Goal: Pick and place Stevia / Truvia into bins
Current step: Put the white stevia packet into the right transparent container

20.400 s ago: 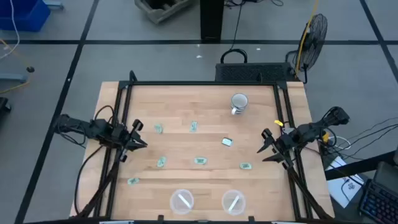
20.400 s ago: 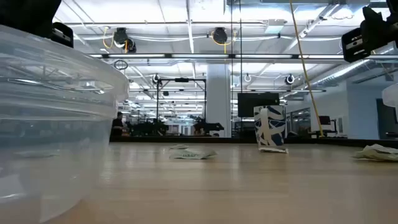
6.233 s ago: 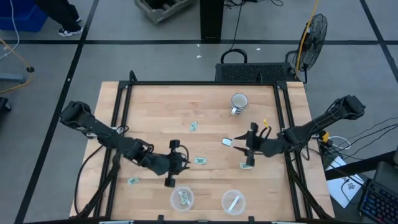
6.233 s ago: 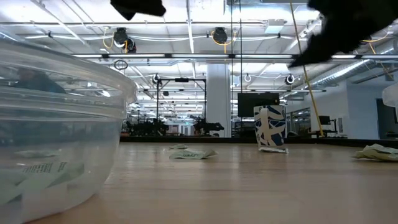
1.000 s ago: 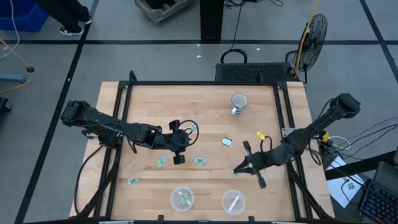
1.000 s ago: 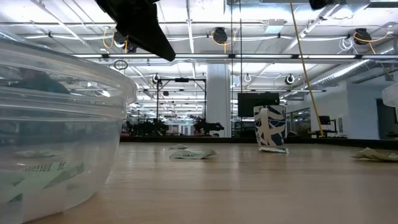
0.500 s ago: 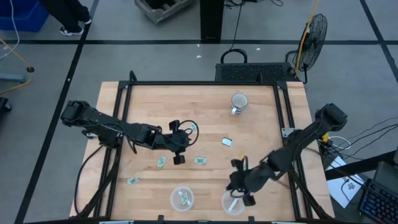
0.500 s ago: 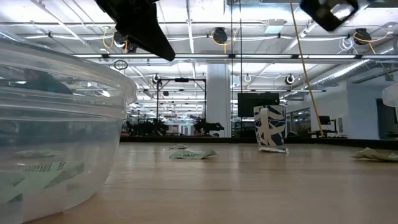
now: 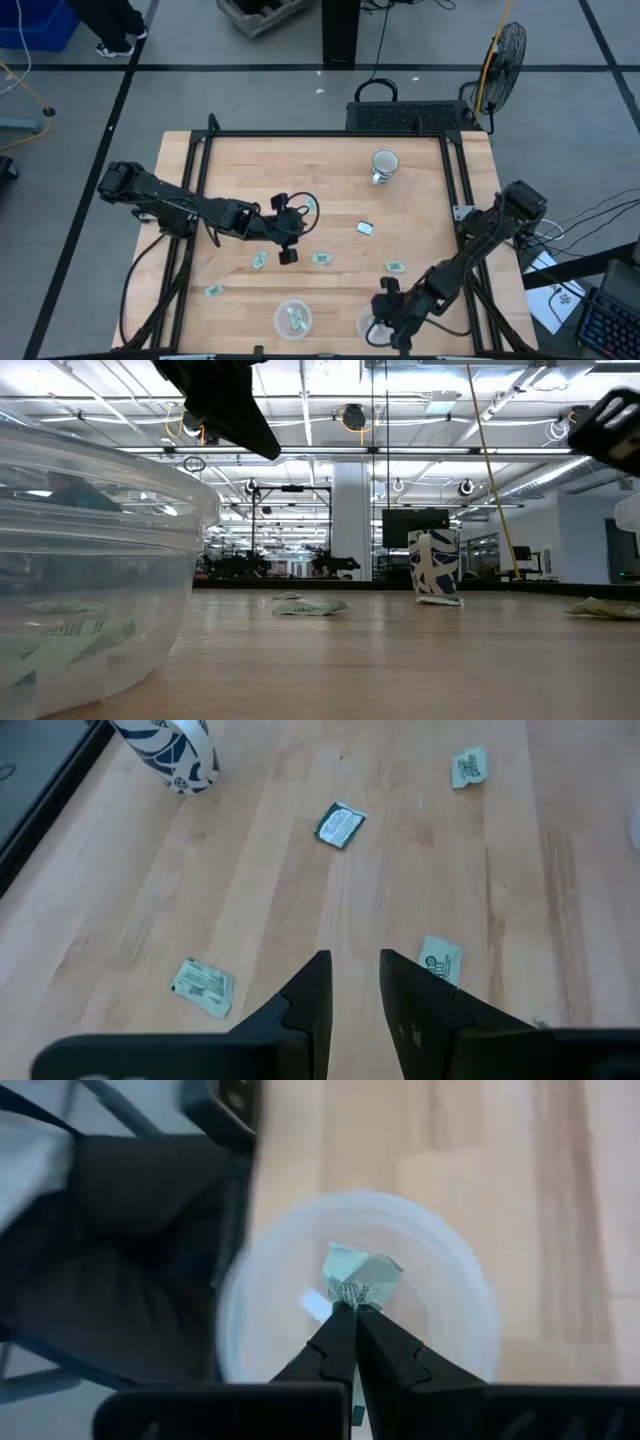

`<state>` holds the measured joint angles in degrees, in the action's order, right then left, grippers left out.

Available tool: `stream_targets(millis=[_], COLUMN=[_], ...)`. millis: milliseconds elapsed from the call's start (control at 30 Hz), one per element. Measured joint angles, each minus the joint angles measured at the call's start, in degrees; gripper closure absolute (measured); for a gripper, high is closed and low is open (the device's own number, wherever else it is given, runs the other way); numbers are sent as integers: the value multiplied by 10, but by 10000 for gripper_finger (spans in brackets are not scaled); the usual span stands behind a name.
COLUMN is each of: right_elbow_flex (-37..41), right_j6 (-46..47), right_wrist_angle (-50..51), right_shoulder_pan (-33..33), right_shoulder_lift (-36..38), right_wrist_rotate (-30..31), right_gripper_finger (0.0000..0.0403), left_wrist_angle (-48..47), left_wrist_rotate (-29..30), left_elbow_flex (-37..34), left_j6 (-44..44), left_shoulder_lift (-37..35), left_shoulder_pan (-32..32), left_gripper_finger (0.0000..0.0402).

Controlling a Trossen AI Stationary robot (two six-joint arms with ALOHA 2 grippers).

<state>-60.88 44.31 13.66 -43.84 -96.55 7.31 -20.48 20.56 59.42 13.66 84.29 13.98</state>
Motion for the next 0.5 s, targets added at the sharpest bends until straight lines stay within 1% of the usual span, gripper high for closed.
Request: stream_targets(millis=[300,500], right_elbow_flex=[0,1], right_j6=[0,15], right_wrist_angle=[6,20], right_shoulder_pan=[5,11], right_shoulder_lift=[-6,-6], right_wrist_rotate=[0,0], right_gripper_finger=[402,370], left_wrist_angle=[-7,-7], left_wrist_rotate=[2,3], left_elbow_flex=[0,0], left_j6=[6,7], left_shoulder_lift=[0,0], left_shoulder_pan=[0,0], left_gripper_finger=[309,309])
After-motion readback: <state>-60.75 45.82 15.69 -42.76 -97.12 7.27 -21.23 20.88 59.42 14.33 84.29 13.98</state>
